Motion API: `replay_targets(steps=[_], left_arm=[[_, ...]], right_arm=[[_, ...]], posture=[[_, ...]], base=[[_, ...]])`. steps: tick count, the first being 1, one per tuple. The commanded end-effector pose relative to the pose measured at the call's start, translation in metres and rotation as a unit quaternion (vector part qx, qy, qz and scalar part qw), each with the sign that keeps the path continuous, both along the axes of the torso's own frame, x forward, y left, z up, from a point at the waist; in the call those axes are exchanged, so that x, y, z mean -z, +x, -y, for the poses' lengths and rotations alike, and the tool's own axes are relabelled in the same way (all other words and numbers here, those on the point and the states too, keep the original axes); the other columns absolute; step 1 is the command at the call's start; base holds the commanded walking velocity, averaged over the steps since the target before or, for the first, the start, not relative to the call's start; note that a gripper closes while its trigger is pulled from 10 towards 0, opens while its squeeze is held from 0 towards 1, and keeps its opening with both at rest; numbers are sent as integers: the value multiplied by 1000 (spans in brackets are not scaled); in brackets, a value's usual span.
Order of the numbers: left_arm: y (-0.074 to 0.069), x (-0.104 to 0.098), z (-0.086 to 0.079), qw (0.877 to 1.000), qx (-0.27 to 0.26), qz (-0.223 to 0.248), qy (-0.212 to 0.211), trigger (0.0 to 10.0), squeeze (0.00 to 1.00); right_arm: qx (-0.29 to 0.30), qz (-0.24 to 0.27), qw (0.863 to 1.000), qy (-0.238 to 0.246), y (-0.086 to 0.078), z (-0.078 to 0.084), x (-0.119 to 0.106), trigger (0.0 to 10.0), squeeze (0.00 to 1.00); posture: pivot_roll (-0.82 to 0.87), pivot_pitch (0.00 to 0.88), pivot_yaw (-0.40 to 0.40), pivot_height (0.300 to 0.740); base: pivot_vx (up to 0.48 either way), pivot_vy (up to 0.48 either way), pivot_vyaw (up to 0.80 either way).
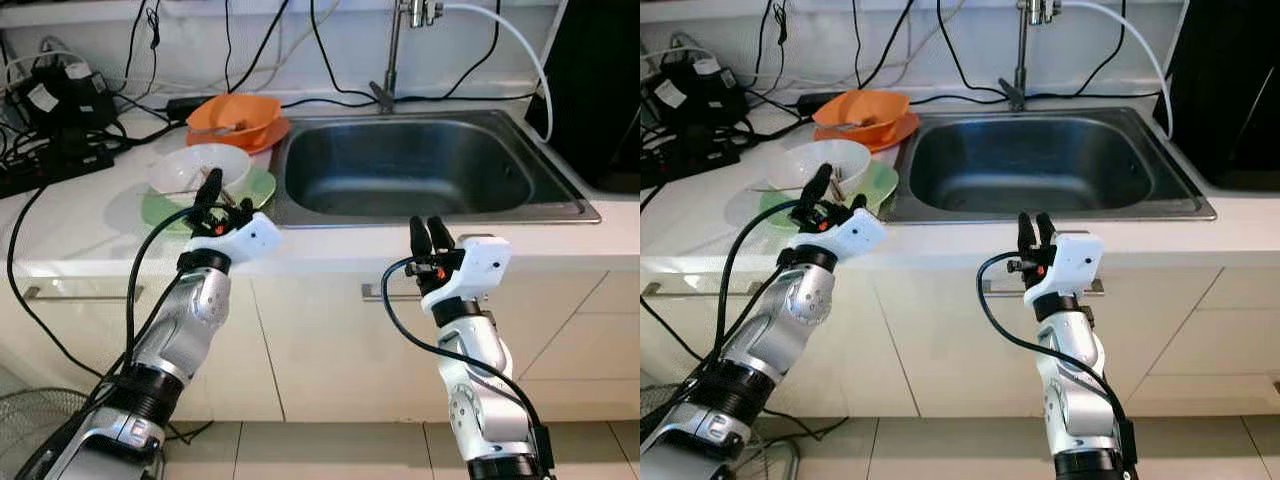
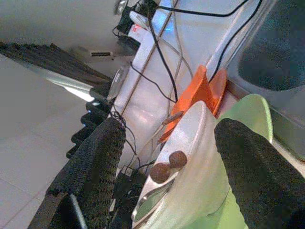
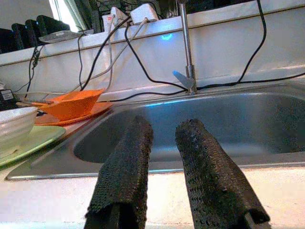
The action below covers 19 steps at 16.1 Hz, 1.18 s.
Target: Kitchen organization
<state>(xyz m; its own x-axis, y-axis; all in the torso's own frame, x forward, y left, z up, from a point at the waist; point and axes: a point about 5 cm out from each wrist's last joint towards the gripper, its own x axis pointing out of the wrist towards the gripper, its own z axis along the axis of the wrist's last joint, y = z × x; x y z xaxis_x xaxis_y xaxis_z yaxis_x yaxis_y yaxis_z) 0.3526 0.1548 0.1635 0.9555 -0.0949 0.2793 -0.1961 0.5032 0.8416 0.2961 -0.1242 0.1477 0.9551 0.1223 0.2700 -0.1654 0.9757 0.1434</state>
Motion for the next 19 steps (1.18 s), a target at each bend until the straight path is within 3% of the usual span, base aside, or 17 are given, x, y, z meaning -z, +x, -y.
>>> replay_targets(steps=[1,4,5,6,19], left_arm=[[2,-3,0,1000,-1,2,3,10000,0],[7,3,-2,1000,-12,-20,14,10000,0],[8,3,-1,1000,-11,-20,13,4667,0],[8,3,-1,1000,-11,-20,12,0,0],[6,5,1,1000,-5,-17,8,0,0]], right_arm=[[-4,4,1000,6,2,-2,-2,10000,0],[-2,3,1000,6,1,-2,-1,10000,0],[-2,3,1000,7,1,-2,-1,10000,0],[-2,3,1000,7,1,-2,-1,10000,0],[-5,0,1000,8,1,-3,0,10000,0]], posture=[[1,0,72,740],[-3,0,74,740],[-3,0,74,740],[-3,0,74,740],[-1,0,74,740]], base=[[0,0,0],[0,0,0],[0,0,0],[0,0,0],[0,0,0]])
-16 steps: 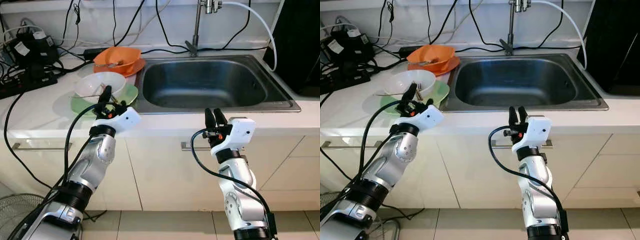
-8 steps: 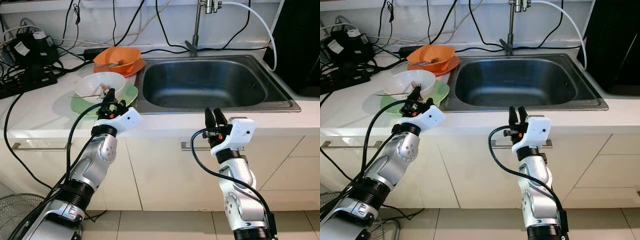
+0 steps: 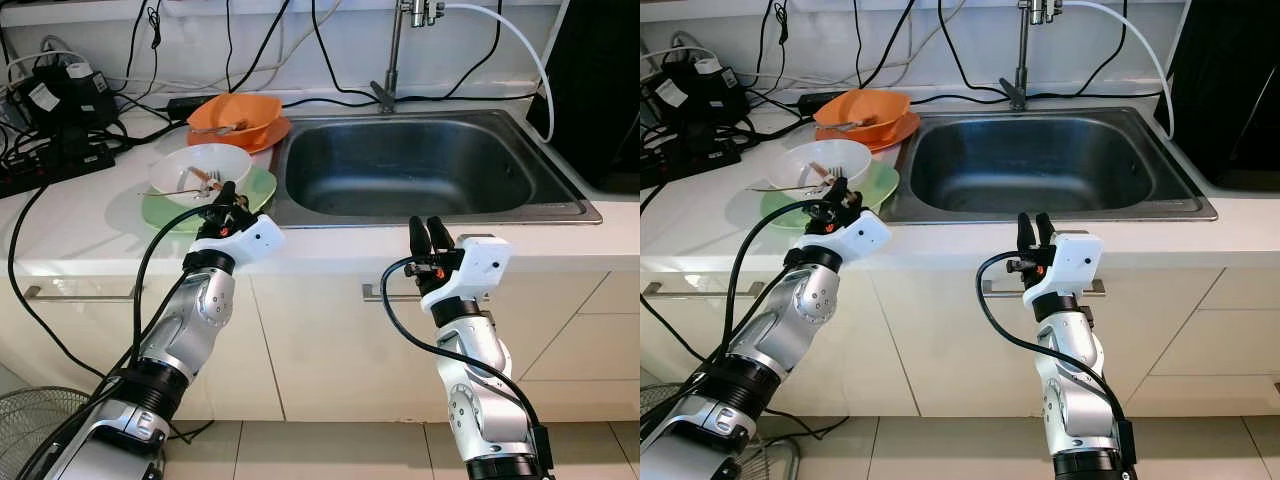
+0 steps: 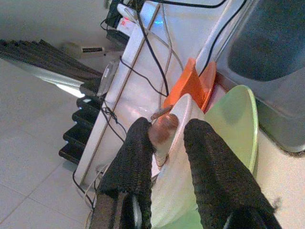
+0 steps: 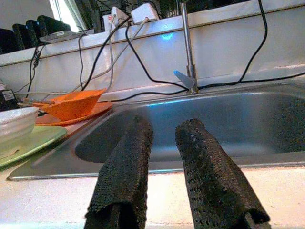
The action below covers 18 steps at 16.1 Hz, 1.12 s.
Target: Kitchen organization
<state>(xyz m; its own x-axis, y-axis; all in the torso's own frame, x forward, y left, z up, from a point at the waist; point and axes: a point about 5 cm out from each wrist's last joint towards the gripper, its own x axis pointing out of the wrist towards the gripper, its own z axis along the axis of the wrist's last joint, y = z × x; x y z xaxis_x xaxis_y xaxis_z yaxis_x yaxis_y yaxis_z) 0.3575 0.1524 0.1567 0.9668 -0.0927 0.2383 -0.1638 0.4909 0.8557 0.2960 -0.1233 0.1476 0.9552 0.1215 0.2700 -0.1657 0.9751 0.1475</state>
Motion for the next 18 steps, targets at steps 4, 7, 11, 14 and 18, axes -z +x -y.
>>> replay_targets(steps=[4,7,11,14,18], left_arm=[[1,-2,0,1000,0,7,1,0,0],[1,-3,1,1000,4,12,0,0,0],[0,-6,3,1000,9,23,1,0,0],[-1,-22,7,996,17,74,39,3216,0],[-6,-51,18,986,43,150,50,10000,0]], right_arm=[[-5,1,1000,6,1,-3,0,10000,0],[-4,1,1000,6,1,-2,0,10000,0],[-3,1,1000,6,1,-2,0,10000,0],[-3,1,1000,7,2,-2,0,10000,0],[-2,1,1000,8,2,-2,0,10000,0]], posture=[[1,0,71,740],[0,0,70,740],[0,0,69,740],[1,0,68,740],[2,0,68,740]], base=[[0,0,0],[0,0,0],[0,0,0],[0,0,0],[0,0,0]])
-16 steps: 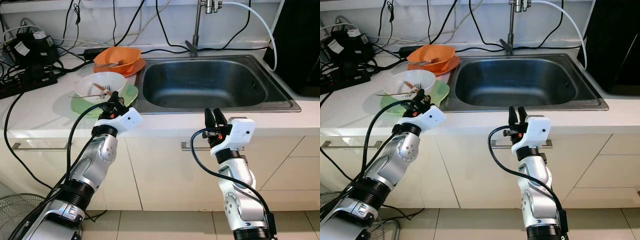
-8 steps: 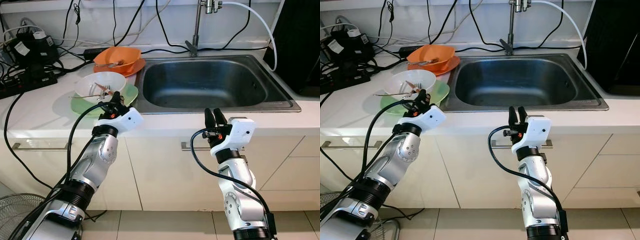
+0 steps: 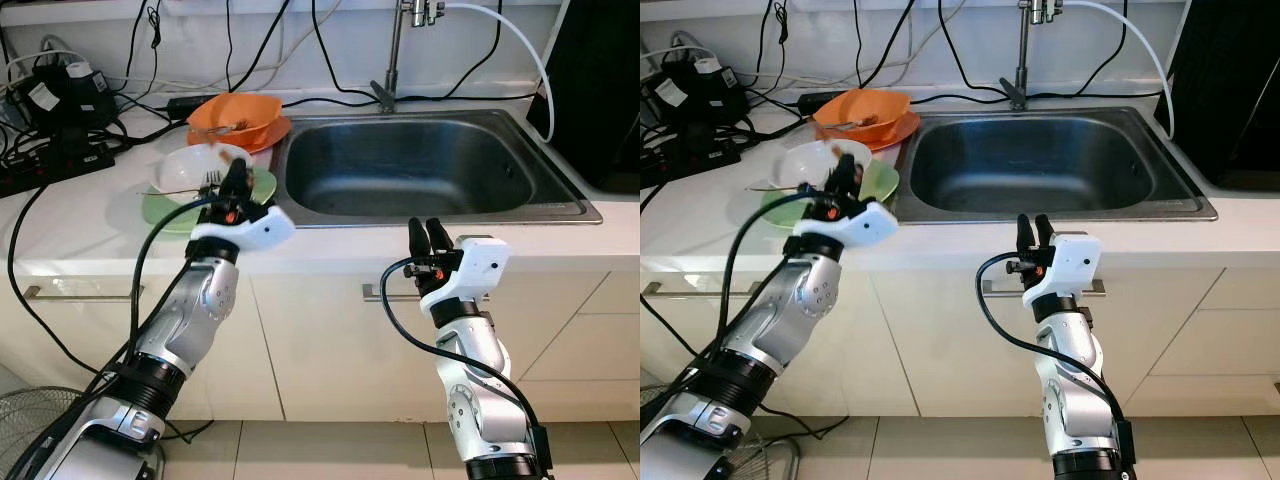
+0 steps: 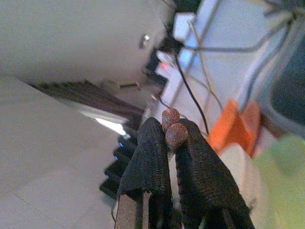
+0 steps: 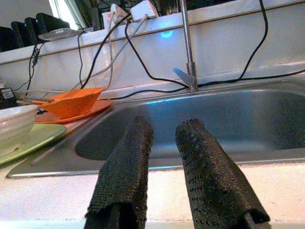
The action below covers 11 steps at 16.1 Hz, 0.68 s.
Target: Kitchen organization
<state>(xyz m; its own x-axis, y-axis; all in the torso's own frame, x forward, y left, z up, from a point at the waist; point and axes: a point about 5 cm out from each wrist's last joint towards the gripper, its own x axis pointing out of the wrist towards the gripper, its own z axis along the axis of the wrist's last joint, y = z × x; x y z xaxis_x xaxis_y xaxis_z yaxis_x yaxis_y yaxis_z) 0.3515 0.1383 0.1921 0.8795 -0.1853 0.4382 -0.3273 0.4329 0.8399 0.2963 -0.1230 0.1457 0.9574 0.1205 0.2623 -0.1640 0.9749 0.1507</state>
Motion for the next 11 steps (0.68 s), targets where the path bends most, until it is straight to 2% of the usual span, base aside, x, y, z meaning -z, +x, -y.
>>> replay_targets(steps=[1,3,4,5,6,7,8,9,10,11], left_arm=[[-2,-20,7,999,20,45,-1,10000,0],[-9,-34,24,993,83,60,-50,10000,0],[-13,-40,39,986,136,50,-85,10000,0],[-19,-39,56,979,184,35,-84,10000,0],[-25,-35,71,970,226,16,-89,10000,0],[-30,-31,83,960,258,-5,-111,10000,0],[-35,-27,93,947,287,-32,-141,10000,0],[-39,-25,102,935,309,-54,-168,10000,0],[-41,-25,108,922,327,-74,-192,10000,0],[-42,-24,111,912,342,-89,-208,10000,0]], right_arm=[[-2,4,1000,7,2,-2,-2,10000,0],[-2,3,1000,8,3,-2,-1,10000,0],[-1,2,1000,8,3,-2,0,10000,0],[4,2,1000,9,4,-1,-1,10000,694],[6,2,1000,9,5,0,-1,10000,1000],[11,4,1000,2,5,1,-2,10000,1000],[19,10,999,-31,6,2,-3,10000,1000],[25,13,997,-70,7,2,-2,10000,553],[32,15,993,-110,8,1,-1,10000,0],[32,26,987,-158,8,-1,-1,10000,0]], posture=[[3,0,68,740],[4,0,67,740],[5,0,66,740],[6,0,66,740],[5,0,67,740],[1,0,69,740],[-3,0,71,740],[-5,0,73,740],[-5,0,74,740],[-6,0,75,740]], base=[[0,0,0],[0,0,0],[0,0,0],[0,0,0],[0,0,0],[0,0,0],[0,0,0],[0,0,0],[0,0,0],[0,0,0]])
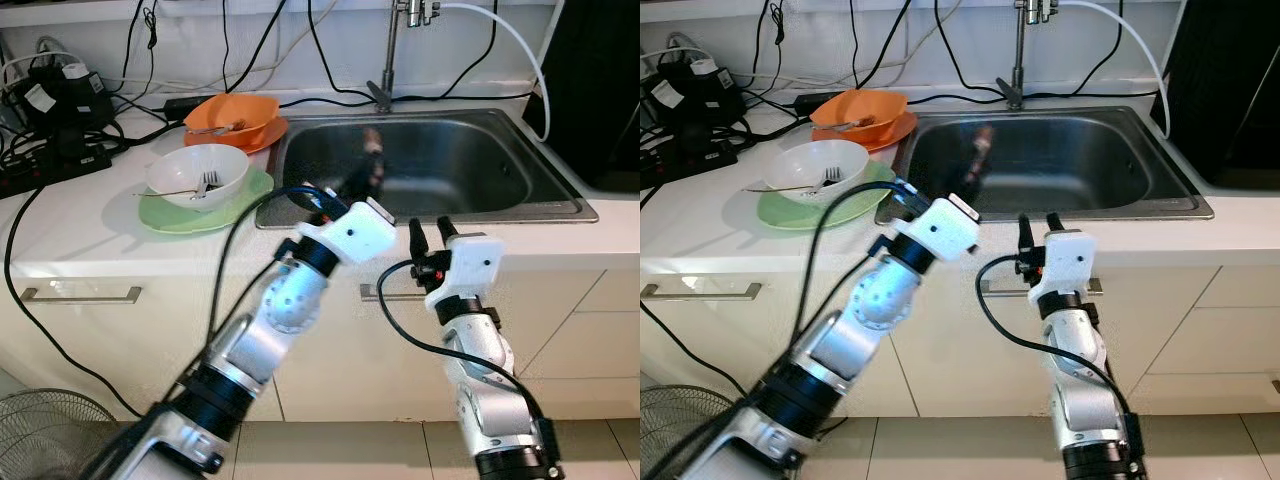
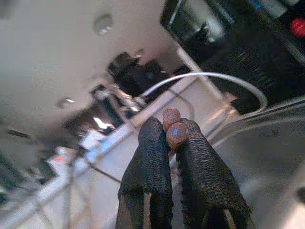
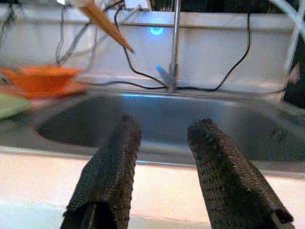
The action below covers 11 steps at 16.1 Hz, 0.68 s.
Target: Kitchen organization
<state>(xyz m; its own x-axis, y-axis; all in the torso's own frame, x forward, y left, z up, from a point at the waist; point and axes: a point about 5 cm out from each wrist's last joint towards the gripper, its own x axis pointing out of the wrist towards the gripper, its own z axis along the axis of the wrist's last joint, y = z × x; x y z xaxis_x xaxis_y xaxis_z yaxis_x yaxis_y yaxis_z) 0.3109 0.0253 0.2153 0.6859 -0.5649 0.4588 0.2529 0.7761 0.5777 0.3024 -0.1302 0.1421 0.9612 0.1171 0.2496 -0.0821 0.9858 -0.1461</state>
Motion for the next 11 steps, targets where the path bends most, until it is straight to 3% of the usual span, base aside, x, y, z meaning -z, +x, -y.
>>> replay_targets(steps=[1,2,4,5,6,9,11], left_arm=[[-1,-1,-1,1000,17,-17,-13,10000,0],[-1,-2,-1,999,27,-29,-27,10000,0],[2,-5,-7,996,35,-53,-59,10000,0],[5,-5,-12,989,46,-90,-109,10000,0],[6,-3,-15,978,59,-125,-155,10000,0],[12,-5,-28,955,87,-180,-221,10000,0],[15,-3,-44,928,108,-225,-276,10000,0]], right_arm=[[-11,19,999,-37,2,-10,-4,10000,922],[-8,27,998,-61,2,-11,-5,10000,1000],[0,30,995,-92,3,-12,-4,10000,1000],[9,29,993,-111,5,-12,-3,10000,0],[13,32,991,-129,5,-12,-2,10000,0],[17,34,991,-129,5,-13,-1,10000,0],[20,38,990,-136,5,-14,-1,10000,0]], posture=[[-6,0,76,740],[-6,0,77,740],[-9,0,81,740],[-9,0,83,740],[-10,0,84,740],[-13,0,87,740],[-11,0,88,740]], base=[[0,0,0],[0,0,0],[0,0,0],[0,0,0],[0,0,0],[0,0,0],[0,0,0]])
